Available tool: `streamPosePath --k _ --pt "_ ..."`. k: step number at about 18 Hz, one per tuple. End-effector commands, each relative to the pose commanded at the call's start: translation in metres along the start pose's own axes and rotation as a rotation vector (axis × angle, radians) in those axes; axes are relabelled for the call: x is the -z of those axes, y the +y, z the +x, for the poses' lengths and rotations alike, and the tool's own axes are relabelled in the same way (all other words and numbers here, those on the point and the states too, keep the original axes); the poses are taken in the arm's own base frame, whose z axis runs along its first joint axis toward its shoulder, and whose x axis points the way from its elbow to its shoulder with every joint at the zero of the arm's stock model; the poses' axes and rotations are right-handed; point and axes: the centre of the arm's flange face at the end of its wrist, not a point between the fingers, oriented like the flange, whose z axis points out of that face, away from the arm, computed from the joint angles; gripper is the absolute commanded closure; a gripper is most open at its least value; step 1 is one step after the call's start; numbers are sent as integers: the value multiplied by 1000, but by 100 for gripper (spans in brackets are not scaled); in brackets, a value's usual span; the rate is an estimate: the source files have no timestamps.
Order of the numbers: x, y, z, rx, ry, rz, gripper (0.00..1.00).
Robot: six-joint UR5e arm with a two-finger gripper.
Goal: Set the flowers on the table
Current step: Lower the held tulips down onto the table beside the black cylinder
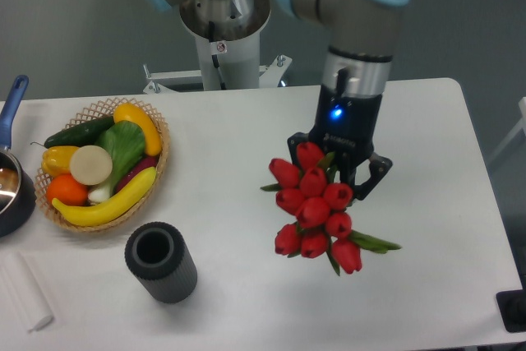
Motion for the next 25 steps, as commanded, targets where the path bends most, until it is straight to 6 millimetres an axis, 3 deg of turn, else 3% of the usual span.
streamPosePath --k 3,10,15,18,25 --pt "-34 -4 22 -73 17 -111 59" --pt "-110 -13 54 -220 85 -257 59" --pt "-166 -7 74 -243 170 -294 59" --pt "-185 -2 77 -250 194 -305 59" --pt "-201 3 81 -247 212 -318 59"
